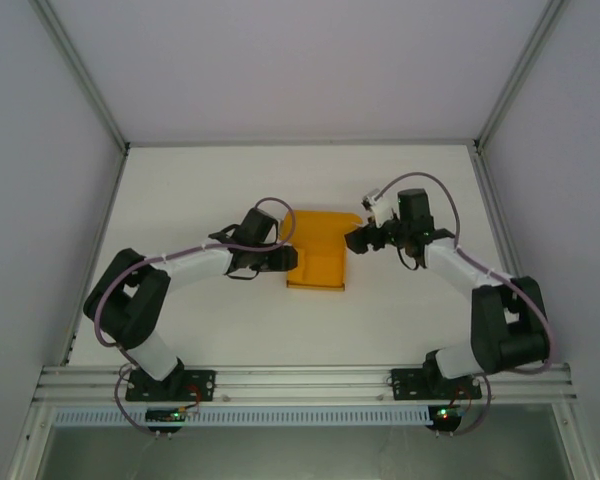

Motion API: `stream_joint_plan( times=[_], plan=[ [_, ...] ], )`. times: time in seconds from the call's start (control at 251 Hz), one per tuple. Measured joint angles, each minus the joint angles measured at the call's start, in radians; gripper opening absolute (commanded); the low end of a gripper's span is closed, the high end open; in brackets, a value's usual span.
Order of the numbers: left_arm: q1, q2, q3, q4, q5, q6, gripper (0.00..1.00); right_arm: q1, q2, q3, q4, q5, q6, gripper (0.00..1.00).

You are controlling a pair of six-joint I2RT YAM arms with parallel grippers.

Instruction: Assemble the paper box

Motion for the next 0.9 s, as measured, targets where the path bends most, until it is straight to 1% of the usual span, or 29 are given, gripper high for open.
stream_joint_plan(
  times=[0.084, 0.231, 0.315, 0.387, 0.515, 0.69, 0.814, 0.85, 0.902],
  plan=[
    [0.000, 0.000, 0.000, 0.000, 0.000, 0.000, 0.55, 0.005, 0.048, 0.033, -0.010, -0.085, -0.072, 0.54],
    [0.000, 0.000, 0.000, 0.000, 0.000, 0.008, 0.55, 0.009, 0.109, 0.081, -0.034, -0.179, -0.145, 0.34],
    [0.000, 0.000, 0.000, 0.002, 0.000, 0.011, 0.55, 0.010, 0.130, 0.095, -0.048, -0.202, -0.180, 0.22],
    [0.000, 0.000, 0.000, 0.006, 0.000, 0.015, 0.53, 0.012, 0.135, 0.104, -0.073, -0.212, -0.211, 0.12],
    [0.000, 0.000, 0.000, 0.007, -0.005, 0.026, 0.50, 0.026, 0.135, 0.108, -0.090, -0.222, -0.261, 0.04],
    [0.000, 0.000, 0.000, 0.006, -0.024, 0.077, 0.48, 0.038, 0.100, 0.107, -0.102, -0.211, -0.293, 0.04],
    [0.000, 0.000, 0.000, 0.003, -0.041, 0.122, 0.43, 0.053, 0.050, 0.107, -0.121, -0.182, -0.310, 0.02],
    [0.000, 0.000, 0.000, 0.003, -0.047, 0.132, 0.39, 0.060, 0.037, 0.107, -0.127, -0.174, -0.312, 0.02],
    [0.000, 0.000, 0.000, 0.003, -0.055, 0.146, 0.38, 0.069, 0.018, 0.107, -0.136, -0.163, -0.316, 0.02]
  ],
)
